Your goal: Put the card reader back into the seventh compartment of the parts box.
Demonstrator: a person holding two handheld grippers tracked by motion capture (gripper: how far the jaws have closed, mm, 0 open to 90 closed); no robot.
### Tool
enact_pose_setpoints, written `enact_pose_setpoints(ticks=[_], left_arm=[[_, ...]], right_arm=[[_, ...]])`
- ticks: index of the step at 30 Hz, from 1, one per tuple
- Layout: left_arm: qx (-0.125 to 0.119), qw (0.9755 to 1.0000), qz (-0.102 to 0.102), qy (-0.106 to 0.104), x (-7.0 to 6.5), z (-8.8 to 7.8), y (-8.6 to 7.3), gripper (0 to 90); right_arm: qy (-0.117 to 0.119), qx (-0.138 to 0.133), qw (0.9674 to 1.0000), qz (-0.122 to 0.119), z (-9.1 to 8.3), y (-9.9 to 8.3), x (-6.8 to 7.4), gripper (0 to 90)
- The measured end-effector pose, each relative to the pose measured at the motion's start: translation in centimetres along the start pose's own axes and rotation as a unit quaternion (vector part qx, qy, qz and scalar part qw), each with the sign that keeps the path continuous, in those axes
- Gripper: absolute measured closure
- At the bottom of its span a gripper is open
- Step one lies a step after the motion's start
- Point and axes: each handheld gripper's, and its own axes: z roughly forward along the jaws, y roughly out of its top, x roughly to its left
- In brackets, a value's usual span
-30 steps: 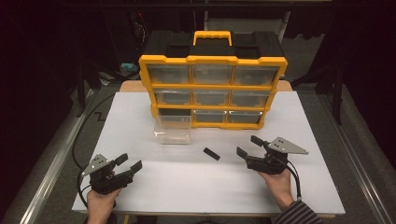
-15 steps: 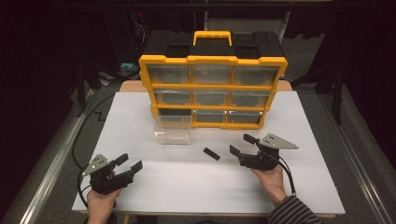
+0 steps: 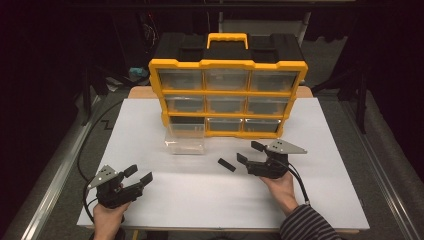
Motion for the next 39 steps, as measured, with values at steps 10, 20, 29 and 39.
enact_pose_setpoints(ticks=[10,20,29,39], left_arm=[[0.000,1.0000,0.000,-0.001,0.0,0.0,0.0,29.3],[0.000,1.0000,-0.001,-0.002,0.0,0.0,0.0,29.3],[-0.001,1.0000,0.000,-0.002,0.0,-0.1,0.0,29.3],[-0.001,1.0000,-0.001,-0.001,0.0,-0.1,0.0,29.2]], right_arm=[[0.014,0.005,0.9999,0.003,1.2,0.6,0.4,24.5],[0.027,0.034,0.9990,0.004,2.4,1.7,0.5,28.4],[0.034,0.086,0.9958,-0.001,2.8,3.2,0.6,36.6],[0.027,0.194,0.9801,-0.028,3.6,5.6,1.1,44.6]])
